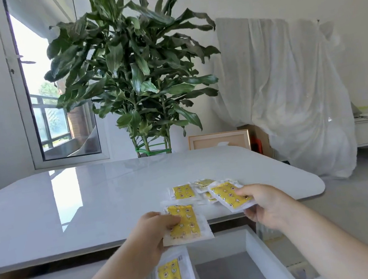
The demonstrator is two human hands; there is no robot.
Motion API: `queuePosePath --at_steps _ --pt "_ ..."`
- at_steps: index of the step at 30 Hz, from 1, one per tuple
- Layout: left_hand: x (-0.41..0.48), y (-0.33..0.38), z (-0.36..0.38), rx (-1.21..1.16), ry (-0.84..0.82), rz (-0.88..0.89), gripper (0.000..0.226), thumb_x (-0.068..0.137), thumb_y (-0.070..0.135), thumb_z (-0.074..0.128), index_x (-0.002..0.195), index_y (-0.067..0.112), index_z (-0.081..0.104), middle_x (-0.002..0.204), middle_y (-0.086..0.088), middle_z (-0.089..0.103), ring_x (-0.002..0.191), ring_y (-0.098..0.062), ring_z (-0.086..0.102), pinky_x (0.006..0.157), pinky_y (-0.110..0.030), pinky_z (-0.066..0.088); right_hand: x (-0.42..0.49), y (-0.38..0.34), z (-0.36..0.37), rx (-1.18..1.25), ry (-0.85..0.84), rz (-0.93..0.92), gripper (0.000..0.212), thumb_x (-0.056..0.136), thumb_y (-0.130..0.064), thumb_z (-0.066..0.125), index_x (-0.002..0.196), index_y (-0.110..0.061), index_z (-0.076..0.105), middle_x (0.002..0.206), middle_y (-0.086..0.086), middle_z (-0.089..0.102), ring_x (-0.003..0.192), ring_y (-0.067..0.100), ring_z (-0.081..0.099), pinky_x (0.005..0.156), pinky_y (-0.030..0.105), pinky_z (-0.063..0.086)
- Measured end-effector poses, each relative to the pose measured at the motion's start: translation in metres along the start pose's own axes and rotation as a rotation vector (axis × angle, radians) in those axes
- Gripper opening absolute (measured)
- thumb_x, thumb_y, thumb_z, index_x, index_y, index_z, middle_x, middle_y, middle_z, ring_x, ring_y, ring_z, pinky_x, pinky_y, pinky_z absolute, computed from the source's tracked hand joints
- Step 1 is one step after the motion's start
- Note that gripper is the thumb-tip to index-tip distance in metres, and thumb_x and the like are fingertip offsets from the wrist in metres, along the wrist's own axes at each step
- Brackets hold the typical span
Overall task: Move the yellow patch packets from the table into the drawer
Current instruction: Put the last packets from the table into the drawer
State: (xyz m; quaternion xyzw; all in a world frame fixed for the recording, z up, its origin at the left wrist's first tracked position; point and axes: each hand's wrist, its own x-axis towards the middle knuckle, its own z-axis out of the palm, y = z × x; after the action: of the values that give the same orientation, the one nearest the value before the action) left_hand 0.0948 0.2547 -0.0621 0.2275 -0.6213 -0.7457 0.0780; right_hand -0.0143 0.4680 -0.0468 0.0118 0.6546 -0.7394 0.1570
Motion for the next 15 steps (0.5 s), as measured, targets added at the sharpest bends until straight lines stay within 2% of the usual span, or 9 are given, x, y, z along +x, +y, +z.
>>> queuePosePath --at_steps 3,7,9,10,11,12,13,15 --pt "-0.013 -0.006 0.003 0.089 -0.050 -0.061 0.021 0.083 -0.010 0.063 0.103 -0.006 0.057 0.093 -0.027 0.071 0.077 -0.038 0.072 0.073 -0.046 0.060 -0.006 -0.009 -0.012 -0.128 -0.033 0.018 0.011 0.087 -0.008 0.062 0.098 -0.010 0.063 0.070 0.005 0.067 0.054 0.011 0.060 0.039 0.016 0.043" --pt "-0.016 -0.024 0.014 0.256 -0.215 -0.201 0.018 0.082 -0.017 0.056 0.098 -0.010 0.063 0.096 -0.028 0.072 0.081 -0.038 0.072 0.070 -0.045 0.059 -0.009 -0.013 -0.027 -0.275 -0.176 0.073 0.019 0.088 -0.006 0.061 0.105 -0.008 0.066 0.076 0.007 0.073 0.061 0.015 0.066 0.051 0.020 0.046" --pt "-0.012 -0.034 0.025 0.403 -0.209 -0.247 0.015 0.079 -0.007 0.065 0.093 -0.003 0.064 0.095 -0.019 0.072 0.078 -0.026 0.071 0.065 -0.032 0.060 -0.009 -0.010 -0.032 -0.310 -0.226 0.083 0.023 0.087 -0.002 0.060 0.109 -0.008 0.067 0.087 0.011 0.075 0.069 0.019 0.070 0.061 0.025 0.051" --pt "-0.006 -0.041 0.028 0.536 -0.193 -0.234 0.021 0.074 0.005 0.073 0.093 0.005 0.065 0.093 -0.009 0.069 0.079 -0.018 0.068 0.061 -0.025 0.058 -0.010 -0.008 -0.034 -0.327 -0.250 0.093 0.025 0.087 0.000 0.059 0.109 -0.009 0.067 0.089 0.011 0.075 0.068 0.020 0.071 0.061 0.025 0.053" --pt "-0.002 -0.046 0.032 0.658 -0.187 -0.249 0.036 0.064 0.017 0.079 0.096 0.012 0.066 0.095 -0.003 0.067 0.083 -0.013 0.067 0.064 -0.022 0.057 -0.010 -0.006 -0.036 -0.340 -0.270 0.108 0.026 0.087 0.002 0.059 0.109 -0.010 0.067 0.089 0.011 0.075 0.067 0.020 0.072 0.058 0.024 0.054" --pt "0.010 -0.055 0.032 0.689 -0.206 -0.285 0.053 0.051 0.023 0.082 0.102 0.016 0.068 0.099 -0.002 0.068 0.088 -0.014 0.068 0.072 -0.025 0.058 -0.010 -0.003 -0.038 -0.344 -0.287 0.119 0.027 0.087 0.003 0.059 0.109 -0.010 0.067 0.090 0.012 0.075 0.068 0.020 0.072 0.059 0.025 0.055" --pt "0.023 -0.061 0.032 0.674 -0.175 -0.294 0.063 0.047 0.019 0.081 0.108 0.015 0.068 0.101 -0.005 0.069 0.090 -0.018 0.069 0.079 -0.032 0.059 -0.010 -0.001 -0.041 -0.338 -0.305 0.124 0.029 0.086 0.005 0.059 0.110 -0.010 0.067 0.095 0.014 0.075 0.074 0.023 0.072 0.066 0.029 0.058" --pt "0.038 -0.072 0.040 0.643 -0.197 -0.290 0.045 0.061 -0.002 0.073 0.106 0.005 0.069 0.094 -0.015 0.070 0.083 -0.029 0.071 0.080 -0.044 0.058 -0.006 0.003 -0.046 -0.323 -0.326 0.133 0.033 0.085 0.006 0.060 0.113 -0.009 0.066 0.106 0.018 0.073 0.089 0.030 0.069 0.082 0.039 0.055"
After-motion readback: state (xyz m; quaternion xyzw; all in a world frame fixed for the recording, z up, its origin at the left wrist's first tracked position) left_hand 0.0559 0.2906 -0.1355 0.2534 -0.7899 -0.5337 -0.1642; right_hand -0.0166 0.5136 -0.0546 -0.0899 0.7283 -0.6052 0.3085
